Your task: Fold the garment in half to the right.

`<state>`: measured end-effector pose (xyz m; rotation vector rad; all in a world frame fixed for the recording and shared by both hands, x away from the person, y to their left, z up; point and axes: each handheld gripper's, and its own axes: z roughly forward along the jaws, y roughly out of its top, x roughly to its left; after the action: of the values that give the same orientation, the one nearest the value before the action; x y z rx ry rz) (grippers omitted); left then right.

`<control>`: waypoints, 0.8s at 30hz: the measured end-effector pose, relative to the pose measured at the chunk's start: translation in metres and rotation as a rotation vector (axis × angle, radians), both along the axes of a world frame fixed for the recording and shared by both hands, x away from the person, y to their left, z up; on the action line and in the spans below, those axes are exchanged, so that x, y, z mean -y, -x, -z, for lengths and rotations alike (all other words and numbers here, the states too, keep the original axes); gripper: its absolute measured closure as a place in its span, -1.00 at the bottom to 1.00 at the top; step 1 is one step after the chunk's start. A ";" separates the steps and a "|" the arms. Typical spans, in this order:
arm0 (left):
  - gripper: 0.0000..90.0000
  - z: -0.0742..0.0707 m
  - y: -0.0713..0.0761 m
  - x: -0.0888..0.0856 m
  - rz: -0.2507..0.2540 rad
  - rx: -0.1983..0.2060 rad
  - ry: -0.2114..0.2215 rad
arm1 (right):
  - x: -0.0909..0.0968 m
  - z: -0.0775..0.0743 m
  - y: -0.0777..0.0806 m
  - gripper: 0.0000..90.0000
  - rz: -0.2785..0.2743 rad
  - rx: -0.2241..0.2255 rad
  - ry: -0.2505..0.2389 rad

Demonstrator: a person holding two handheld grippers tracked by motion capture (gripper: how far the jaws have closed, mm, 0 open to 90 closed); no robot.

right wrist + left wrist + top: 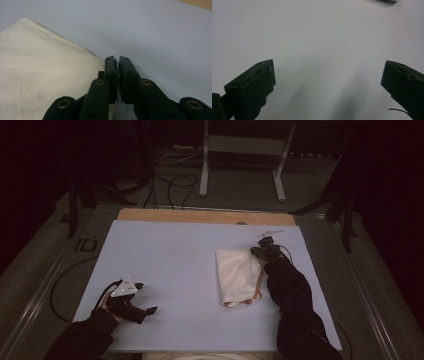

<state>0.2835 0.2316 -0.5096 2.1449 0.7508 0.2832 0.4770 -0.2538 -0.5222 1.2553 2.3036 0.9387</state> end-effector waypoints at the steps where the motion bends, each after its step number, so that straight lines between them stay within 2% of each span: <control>1: -1.00 0.000 0.000 0.000 0.000 0.000 0.000 | 0.000 0.000 0.000 0.89 -0.002 0.000 0.005; 4: -1.00 0.000 0.000 0.000 0.001 0.001 -0.002 | 0.000 0.000 -0.001 0.87 0.001 -0.003 0.001; 8: -1.00 0.000 0.000 0.000 0.005 0.001 -0.004 | 0.000 -0.002 -0.001 0.71 -0.002 -0.017 0.006; 9: -1.00 0.000 0.001 0.001 0.004 0.001 -0.003 | -0.001 -0.004 0.000 0.58 -0.009 -0.018 0.000; 16: -1.00 -0.001 0.001 0.000 0.005 0.004 -0.003 | -0.006 -0.013 0.003 0.32 -0.027 -0.018 -0.024; 17: -1.00 -0.001 0.001 0.001 0.005 0.007 -0.012 | -0.008 -0.017 0.004 0.19 -0.034 -0.021 -0.040; 18: -1.00 0.000 0.001 0.001 0.006 0.005 -0.011 | -0.009 -0.018 0.004 0.14 -0.040 -0.026 -0.048; 24: -1.00 0.000 0.001 0.001 0.014 0.005 -0.015 | -0.014 -0.024 0.005 -0.03 -0.063 -0.042 -0.063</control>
<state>0.2821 0.2302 -0.5098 2.1619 0.7328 0.2873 0.4722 -0.2398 -0.4983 1.2449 2.3762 1.0224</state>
